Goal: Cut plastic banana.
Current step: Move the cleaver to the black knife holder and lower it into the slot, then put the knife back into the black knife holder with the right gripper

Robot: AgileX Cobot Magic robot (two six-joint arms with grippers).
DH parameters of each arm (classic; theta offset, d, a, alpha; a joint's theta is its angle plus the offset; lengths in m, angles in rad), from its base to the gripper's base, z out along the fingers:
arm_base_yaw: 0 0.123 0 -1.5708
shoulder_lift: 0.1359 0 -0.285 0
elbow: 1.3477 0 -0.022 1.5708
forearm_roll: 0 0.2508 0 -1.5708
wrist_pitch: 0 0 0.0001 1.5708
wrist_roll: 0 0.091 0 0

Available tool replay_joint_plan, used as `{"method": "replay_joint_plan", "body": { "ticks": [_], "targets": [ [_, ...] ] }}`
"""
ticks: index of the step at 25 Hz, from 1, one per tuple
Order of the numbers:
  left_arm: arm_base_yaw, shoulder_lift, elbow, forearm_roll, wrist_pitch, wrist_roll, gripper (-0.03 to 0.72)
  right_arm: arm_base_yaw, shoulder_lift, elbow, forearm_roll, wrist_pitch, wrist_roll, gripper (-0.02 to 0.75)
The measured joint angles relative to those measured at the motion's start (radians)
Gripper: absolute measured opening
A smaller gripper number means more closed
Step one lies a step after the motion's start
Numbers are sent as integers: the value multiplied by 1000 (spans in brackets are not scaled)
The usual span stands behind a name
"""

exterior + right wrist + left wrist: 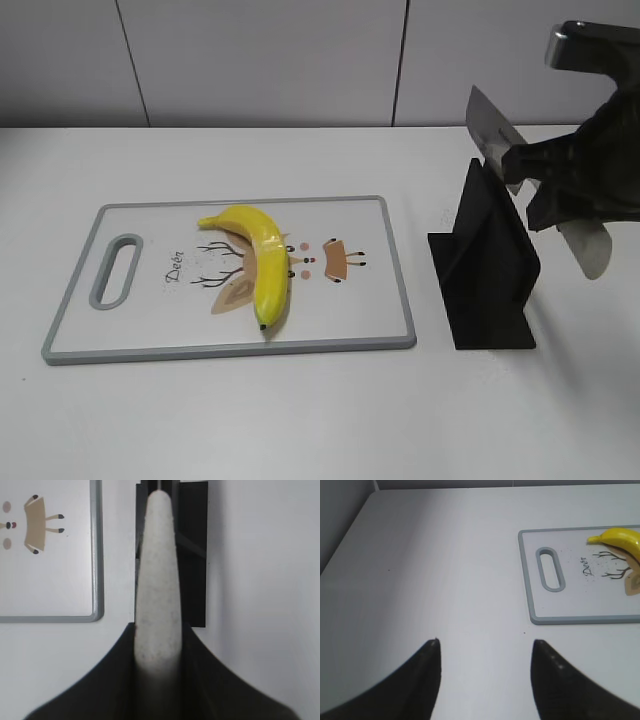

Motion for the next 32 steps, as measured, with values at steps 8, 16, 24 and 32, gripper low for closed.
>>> {"method": "replay_joint_plan", "body": {
  "ticks": [8, 16, 24, 32],
  "targets": [
    [0, 0, 0, 0, -1, -3, 533, 0, 66, 0, 13, 35, 0, 167],
    [0, 0, 0, 0, -1, -3, 533, 0, 66, 0, 64, 101, -32, 304],
    [0, 0, 0, 0, -1, -3, 533, 0, 32, 0, 134, 172, -101, 654],
    [0, 0, 0, 0, -1, -3, 533, 0, -184, 0, 137, 219, -280, 645]
  ]
}}
